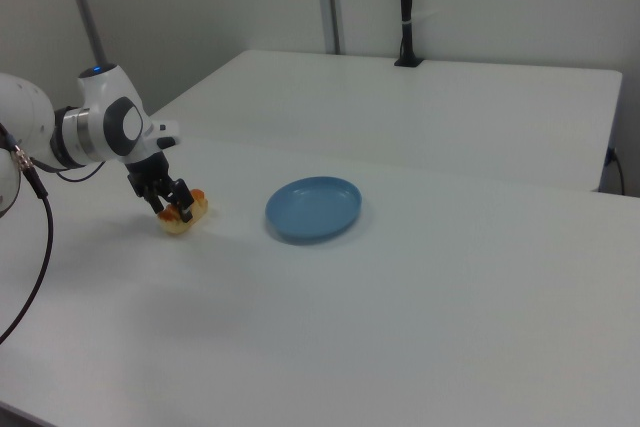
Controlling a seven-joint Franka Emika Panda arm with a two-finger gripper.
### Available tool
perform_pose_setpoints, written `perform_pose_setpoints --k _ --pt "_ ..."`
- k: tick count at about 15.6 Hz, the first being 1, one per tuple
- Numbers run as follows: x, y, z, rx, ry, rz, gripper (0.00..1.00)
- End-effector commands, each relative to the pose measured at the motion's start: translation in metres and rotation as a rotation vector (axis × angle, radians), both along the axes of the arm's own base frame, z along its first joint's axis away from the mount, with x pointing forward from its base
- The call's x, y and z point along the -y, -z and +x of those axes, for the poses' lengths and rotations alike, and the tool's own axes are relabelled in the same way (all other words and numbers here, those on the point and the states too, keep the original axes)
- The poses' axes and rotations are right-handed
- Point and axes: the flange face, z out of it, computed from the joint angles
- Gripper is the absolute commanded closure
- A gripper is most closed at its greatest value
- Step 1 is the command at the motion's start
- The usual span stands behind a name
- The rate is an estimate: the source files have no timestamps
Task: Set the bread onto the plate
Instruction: 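Close the gripper on the bread roll and lift it, then carry the held bread roll over the blue plate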
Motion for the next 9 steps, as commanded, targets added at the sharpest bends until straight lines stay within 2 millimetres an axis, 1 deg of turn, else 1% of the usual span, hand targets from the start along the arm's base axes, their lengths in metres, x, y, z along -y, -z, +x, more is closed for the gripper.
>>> perform_pose_setpoints --k 1,2,4,5,7,9 --pt "0.0 -0.009 0.004 0.034 0.041 0.013 0.61" --pt "0.014 -0.015 0.01 0.044 0.066 0.016 0.69" --pt "0.039 -0.035 0.019 0.067 0.089 0.016 0.69" --pt "0.063 -0.057 0.028 0.095 0.094 0.016 0.69" --pt "0.102 -0.079 0.039 0.119 0.071 0.009 0.69" --pt "0.14 -0.101 0.054 0.154 0.047 -0.001 0.69"
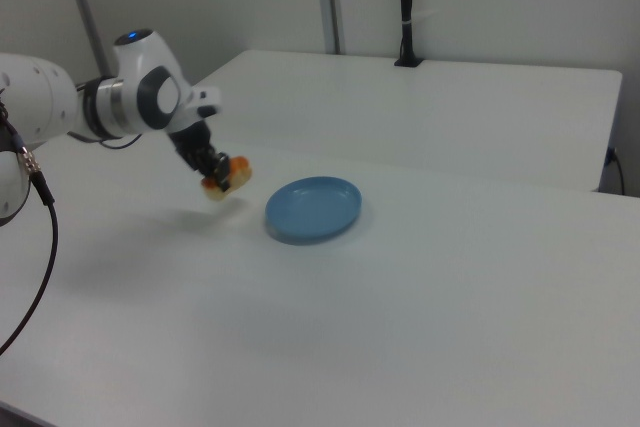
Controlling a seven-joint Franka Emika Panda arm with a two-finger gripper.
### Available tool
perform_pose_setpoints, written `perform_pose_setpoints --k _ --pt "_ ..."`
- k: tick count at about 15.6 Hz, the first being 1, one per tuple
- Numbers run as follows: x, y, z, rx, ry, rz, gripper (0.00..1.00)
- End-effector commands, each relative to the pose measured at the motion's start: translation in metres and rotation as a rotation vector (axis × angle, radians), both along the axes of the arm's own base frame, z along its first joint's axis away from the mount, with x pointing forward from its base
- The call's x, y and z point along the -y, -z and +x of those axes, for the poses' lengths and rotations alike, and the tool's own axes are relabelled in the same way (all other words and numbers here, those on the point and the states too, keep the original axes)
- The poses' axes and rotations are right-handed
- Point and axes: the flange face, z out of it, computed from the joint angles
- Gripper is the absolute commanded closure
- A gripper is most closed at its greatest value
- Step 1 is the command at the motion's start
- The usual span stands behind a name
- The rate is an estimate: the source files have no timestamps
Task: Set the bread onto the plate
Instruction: 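Carry the held bread roll over the blue plate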
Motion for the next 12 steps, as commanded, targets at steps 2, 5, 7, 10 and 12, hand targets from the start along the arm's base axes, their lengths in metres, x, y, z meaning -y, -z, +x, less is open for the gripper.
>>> perform_pose_setpoints --k 2,5,7,10,12 --pt "0.095 -0.04 0.019 0.044 -0.063 -0.059 0.69" --pt "0.141 -0.052 0.024 -0.009 -0.167 -0.107 0.69" --pt "0.169 -0.055 0.023 -0.074 -0.192 -0.089 0.69" --pt "0.186 -0.042 0.027 -0.123 -0.182 -0.023 0.69" --pt "0.187 -0.028 0.035 -0.129 -0.175 -0.017 0.69"
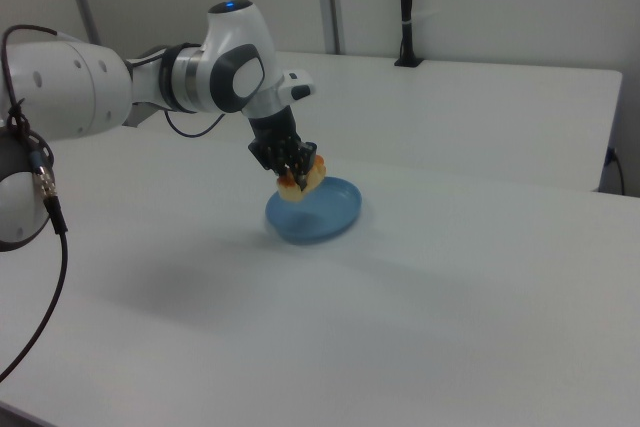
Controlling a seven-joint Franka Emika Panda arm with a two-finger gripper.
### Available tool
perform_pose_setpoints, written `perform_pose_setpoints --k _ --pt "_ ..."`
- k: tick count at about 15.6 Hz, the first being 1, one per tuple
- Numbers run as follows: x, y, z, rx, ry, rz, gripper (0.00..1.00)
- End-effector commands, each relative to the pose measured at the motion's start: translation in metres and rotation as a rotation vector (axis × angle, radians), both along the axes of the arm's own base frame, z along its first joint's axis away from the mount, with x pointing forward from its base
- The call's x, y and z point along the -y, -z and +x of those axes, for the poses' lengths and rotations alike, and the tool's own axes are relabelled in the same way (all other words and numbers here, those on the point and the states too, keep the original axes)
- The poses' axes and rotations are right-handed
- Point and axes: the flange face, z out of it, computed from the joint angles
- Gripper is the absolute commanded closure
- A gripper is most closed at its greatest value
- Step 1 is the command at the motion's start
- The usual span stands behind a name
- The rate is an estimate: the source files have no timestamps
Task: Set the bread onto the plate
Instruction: 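Carry the held bread roll over the blue plate, then lower the bread roll onto the plate and open the gripper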
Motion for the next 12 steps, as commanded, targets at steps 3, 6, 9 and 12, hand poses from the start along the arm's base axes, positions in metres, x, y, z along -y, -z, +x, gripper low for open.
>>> perform_pose_setpoints --k 3,6,9,12 --pt "-0.002 0.042 0.031 -0.026 0.008 0.026 0.69" --pt "-0.005 0.058 0.04 -0.005 0.017 0.027 0.69" --pt "-0.007 0.068 0.044 0.02 0.023 0.03 0.47" --pt "-0.009 0.072 0.043 0.02 0.044 0.022 0.0"
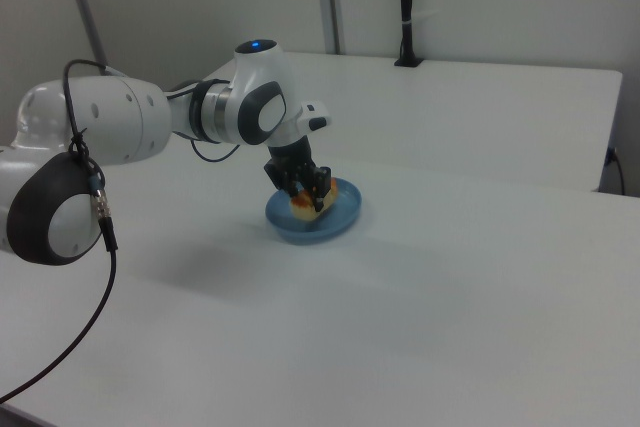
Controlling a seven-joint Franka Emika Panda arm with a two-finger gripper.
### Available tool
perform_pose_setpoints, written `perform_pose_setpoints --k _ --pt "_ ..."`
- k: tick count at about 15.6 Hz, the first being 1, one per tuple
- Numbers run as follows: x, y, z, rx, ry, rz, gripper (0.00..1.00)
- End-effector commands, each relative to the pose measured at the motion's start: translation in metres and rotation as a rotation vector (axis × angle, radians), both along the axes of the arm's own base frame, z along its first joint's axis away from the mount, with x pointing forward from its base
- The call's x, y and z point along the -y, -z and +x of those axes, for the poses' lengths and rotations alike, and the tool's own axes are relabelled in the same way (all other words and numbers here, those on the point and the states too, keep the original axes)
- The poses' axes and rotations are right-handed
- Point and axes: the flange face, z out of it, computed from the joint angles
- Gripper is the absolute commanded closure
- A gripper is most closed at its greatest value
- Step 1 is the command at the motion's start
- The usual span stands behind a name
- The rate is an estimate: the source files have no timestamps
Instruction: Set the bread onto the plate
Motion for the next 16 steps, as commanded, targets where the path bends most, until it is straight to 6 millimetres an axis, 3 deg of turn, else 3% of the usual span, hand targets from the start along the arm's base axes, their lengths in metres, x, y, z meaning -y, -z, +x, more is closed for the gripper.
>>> perform_pose_setpoints --k 1,4,6,9,12,16 --pt "-0.005 -0.003 0.003 0.016 0.021 -0.015 0.0" --pt "-0.004 -0.002 0.002 0.013 0.003 -0.05 0.0" --pt "-0.001 -0.018 0.0 0.023 0.012 -0.048 0.0" --pt "0.013 -0.087 -0.028 0.017 0.047 -0.047 0.0" --pt "0.04 -0.182 -0.082 -0.082 0.12 -0.048 0.0" --pt "0.089 -0.276 -0.156 -0.139 0.24 0.023 0.0"
